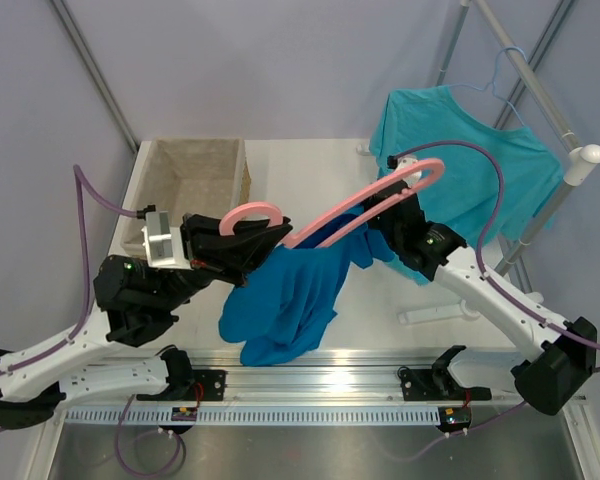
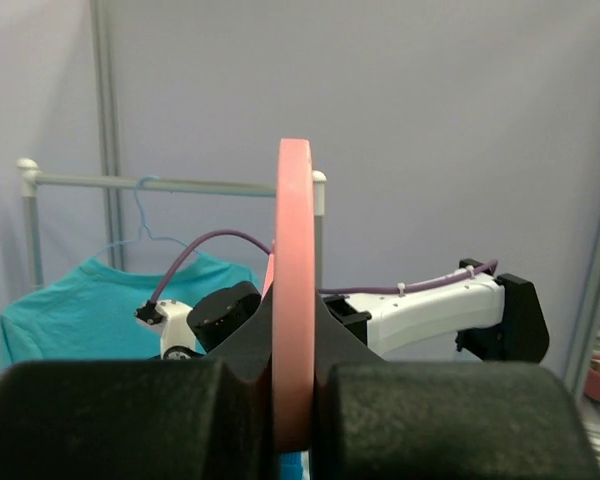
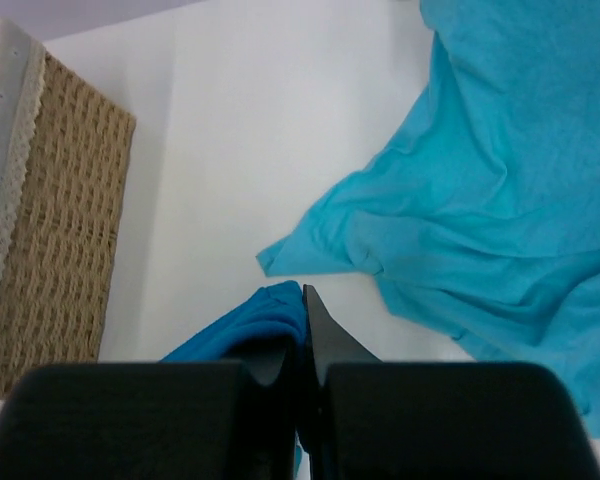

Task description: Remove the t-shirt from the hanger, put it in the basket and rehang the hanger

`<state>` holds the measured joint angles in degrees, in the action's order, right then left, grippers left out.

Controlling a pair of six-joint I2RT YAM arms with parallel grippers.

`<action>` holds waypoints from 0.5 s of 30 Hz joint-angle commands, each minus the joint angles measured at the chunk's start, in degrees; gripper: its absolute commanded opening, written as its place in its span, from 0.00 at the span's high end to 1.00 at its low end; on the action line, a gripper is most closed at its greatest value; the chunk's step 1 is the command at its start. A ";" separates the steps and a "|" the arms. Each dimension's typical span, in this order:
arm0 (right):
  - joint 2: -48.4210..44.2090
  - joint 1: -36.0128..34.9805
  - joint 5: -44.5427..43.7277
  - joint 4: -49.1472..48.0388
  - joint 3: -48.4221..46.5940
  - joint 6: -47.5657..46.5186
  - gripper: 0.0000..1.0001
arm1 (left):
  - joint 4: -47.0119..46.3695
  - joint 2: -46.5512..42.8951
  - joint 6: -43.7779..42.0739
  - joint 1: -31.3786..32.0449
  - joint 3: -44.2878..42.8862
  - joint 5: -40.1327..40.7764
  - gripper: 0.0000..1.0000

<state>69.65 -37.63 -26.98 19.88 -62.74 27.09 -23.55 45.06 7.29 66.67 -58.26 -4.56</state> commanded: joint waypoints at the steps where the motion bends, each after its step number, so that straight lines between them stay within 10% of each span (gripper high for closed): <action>1: 2.77 2.03 -5.02 -1.78 -4.41 -2.31 1.00 | -15.80 -3.31 -1.84 0.21 -3.18 1.83 1.00; 15: 12.00 1.77 26.61 -13.99 2.71 -6.69 1.00 | -28.30 1.26 -10.63 0.21 -2.65 1.22 1.00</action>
<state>79.20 -36.95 -7.70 6.85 -60.69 24.86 -35.03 47.57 -0.91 66.52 -58.70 -2.98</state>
